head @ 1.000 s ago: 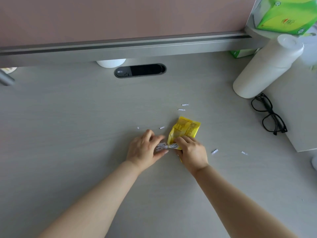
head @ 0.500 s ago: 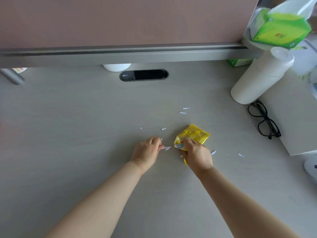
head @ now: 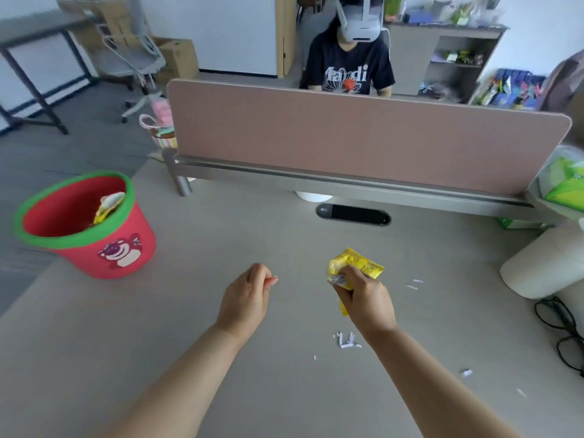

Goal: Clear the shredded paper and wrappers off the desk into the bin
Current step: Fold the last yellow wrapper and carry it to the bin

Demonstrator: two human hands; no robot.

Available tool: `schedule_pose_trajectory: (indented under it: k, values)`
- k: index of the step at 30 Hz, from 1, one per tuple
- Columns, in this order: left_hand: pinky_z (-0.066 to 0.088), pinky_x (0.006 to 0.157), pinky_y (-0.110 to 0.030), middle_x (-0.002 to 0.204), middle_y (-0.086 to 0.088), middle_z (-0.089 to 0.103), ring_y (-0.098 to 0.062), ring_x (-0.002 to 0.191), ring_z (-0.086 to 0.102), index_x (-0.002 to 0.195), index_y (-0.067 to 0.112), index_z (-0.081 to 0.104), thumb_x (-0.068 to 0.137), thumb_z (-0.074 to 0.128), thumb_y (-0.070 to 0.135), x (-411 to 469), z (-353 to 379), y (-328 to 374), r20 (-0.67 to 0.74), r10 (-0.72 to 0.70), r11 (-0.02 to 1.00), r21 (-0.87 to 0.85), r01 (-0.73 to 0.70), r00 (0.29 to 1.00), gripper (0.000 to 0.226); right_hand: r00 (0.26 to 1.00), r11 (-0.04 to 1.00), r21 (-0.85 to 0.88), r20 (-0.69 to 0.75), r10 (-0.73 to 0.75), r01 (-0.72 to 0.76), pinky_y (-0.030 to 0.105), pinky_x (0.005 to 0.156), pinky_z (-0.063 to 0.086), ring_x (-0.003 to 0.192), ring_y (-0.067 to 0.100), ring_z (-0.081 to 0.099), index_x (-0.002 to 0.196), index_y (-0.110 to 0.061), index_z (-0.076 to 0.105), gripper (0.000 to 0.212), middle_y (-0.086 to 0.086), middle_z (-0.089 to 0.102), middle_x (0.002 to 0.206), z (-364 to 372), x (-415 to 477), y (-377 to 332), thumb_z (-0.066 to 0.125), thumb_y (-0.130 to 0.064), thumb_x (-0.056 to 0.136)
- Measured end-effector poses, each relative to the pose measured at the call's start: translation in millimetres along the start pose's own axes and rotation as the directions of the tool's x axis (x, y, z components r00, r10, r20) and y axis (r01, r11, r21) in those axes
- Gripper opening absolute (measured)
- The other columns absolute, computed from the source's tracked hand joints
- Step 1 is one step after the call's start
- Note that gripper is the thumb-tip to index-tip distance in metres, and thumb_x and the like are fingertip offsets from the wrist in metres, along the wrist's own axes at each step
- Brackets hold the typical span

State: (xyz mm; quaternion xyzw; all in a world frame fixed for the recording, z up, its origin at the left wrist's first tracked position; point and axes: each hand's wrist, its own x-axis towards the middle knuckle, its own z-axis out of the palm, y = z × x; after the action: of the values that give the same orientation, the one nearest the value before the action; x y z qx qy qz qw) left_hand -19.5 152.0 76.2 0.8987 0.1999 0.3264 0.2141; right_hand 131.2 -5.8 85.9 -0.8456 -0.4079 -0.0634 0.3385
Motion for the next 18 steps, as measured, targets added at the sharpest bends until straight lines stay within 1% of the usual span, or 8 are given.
schedule_pose_trajectory:
  k: [6, 9, 10, 12, 13, 15, 16, 18]
  values:
    - [0.032, 0.044, -0.030, 0.061, -0.009, 0.056, -0.029, 0.052, 0.052, 0.077, 0.017, 0.034, 0.087, 0.040, 0.027, 17.6, -107.8, -68.7, -0.110, 0.000, 0.995, 0.095, 0.011, 0.994, 0.015, 0.986, 0.980, 0.117, 0.017, -0.166, 0.163, 0.027, 0.049, 0.037, 0.054, 0.035, 0.058, 0.086, -0.006, 0.063, 0.017, 0.013, 0.069, 0.076, 49.3, 58.3, -123.6, 0.072, -0.017, 0.076]
    - [0.035, 0.050, -0.034, 0.072, -0.015, 0.063, -0.028, 0.065, 0.056, 0.078, 0.014, 0.039, 0.092, 0.046, 0.029, 34.9, -170.4, -110.6, -0.163, 0.031, 0.981, 0.195, 0.001, 0.986, 0.021, 0.966, 0.949, 0.183, -0.004, -0.260, 0.256, 0.029, 0.047, 0.038, 0.053, 0.035, 0.058, 0.084, -0.006, 0.062, 0.022, 0.012, 0.068, 0.074, 83.1, 88.6, -200.5, 0.065, -0.027, 0.078]
    - [0.036, 0.046, -0.034, 0.077, -0.017, 0.065, -0.030, 0.067, 0.058, 0.077, 0.012, 0.043, 0.089, 0.056, 0.021, 39.5, -190.7, -126.1, -0.181, 0.025, 0.965, 0.263, 0.024, 0.983, 0.020, 0.957, 0.936, 0.203, -0.009, -0.291, 0.287, 0.031, 0.046, 0.040, 0.052, 0.035, 0.058, 0.084, -0.006, 0.062, 0.024, 0.013, 0.068, 0.073, 94.6, 97.5, -225.5, 0.062, -0.030, 0.077]
    - [0.031, 0.039, -0.028, 0.069, -0.015, 0.063, -0.035, 0.054, 0.059, 0.070, 0.005, 0.048, 0.075, 0.072, 0.003, 45.4, -226.6, -156.6, -0.198, -0.044, 0.932, 0.345, 0.112, 0.979, 0.025, 0.935, 0.910, 0.225, -0.007, -0.356, 0.348, 0.034, 0.045, 0.044, 0.054, 0.037, 0.059, 0.085, -0.006, 0.062, 0.027, 0.014, 0.068, 0.074, 117.1, 112.3, -270.7, 0.060, -0.031, 0.076]
    - [0.031, 0.039, -0.027, 0.064, -0.014, 0.061, -0.035, 0.048, 0.057, 0.069, 0.003, 0.049, 0.073, 0.073, 0.000, 47.8, -240.9, -172.6, -0.192, -0.084, 0.924, 0.352, 0.148, 0.978, 0.025, 0.923, 0.898, 0.225, -0.006, -0.386, 0.377, 0.035, 0.045, 0.046, 0.056, 0.039, 0.060, 0.085, -0.005, 0.062, 0.026, 0.016, 0.068, 0.075, 128.4, 118.2, -289.9, 0.061, -0.030, 0.076]
    - [0.034, 0.043, -0.029, 0.066, -0.014, 0.060, -0.034, 0.051, 0.057, 0.071, 0.002, 0.052, 0.078, 0.070, 0.004, 54.4, -261.2, -202.2, -0.171, -0.152, 0.911, 0.358, 0.205, 0.974, 0.020, 0.907, 0.884, 0.222, -0.002, -0.422, 0.412, 0.037, 0.046, 0.047, 0.058, 0.042, 0.060, 0.087, -0.004, 0.062, 0.024, 0.019, 0.067, 0.076, 147.9, 129.3, -321.9, 0.063, -0.025, 0.075]
    - [0.035, 0.046, -0.031, 0.071, -0.013, 0.061, -0.033, 0.056, 0.058, 0.074, 0.002, 0.054, 0.083, 0.066, 0.009, 58.0, -266.5, -216.3, -0.141, -0.192, 0.905, 0.357, 0.231, 0.971, 0.016, 0.903, 0.881, 0.218, -0.004, -0.429, 0.420, 0.038, 0.046, 0.047, 0.058, 0.042, 0.060, 0.088, -0.004, 0.062, 0.024, 0.020, 0.067, 0.076, 155.6, 134.5, -334.9, 0.062, -0.024, 0.074]
    - [0.036, 0.055, -0.031, 0.081, -0.008, 0.063, -0.031, 0.071, 0.059, 0.081, 0.007, 0.059, 0.088, 0.060, 0.018, 66.9, -269.8, -237.9, 0.005, -0.247, 0.907, 0.355, 0.229, 0.969, 0.013, 0.895, 0.875, 0.204, -0.021, -0.445, 0.440, 0.036, 0.045, 0.045, 0.056, 0.041, 0.059, 0.087, -0.003, 0.062, 0.026, 0.019, 0.066, 0.074, 168.3, 144.2, -354.0, 0.060, -0.026, 0.075]
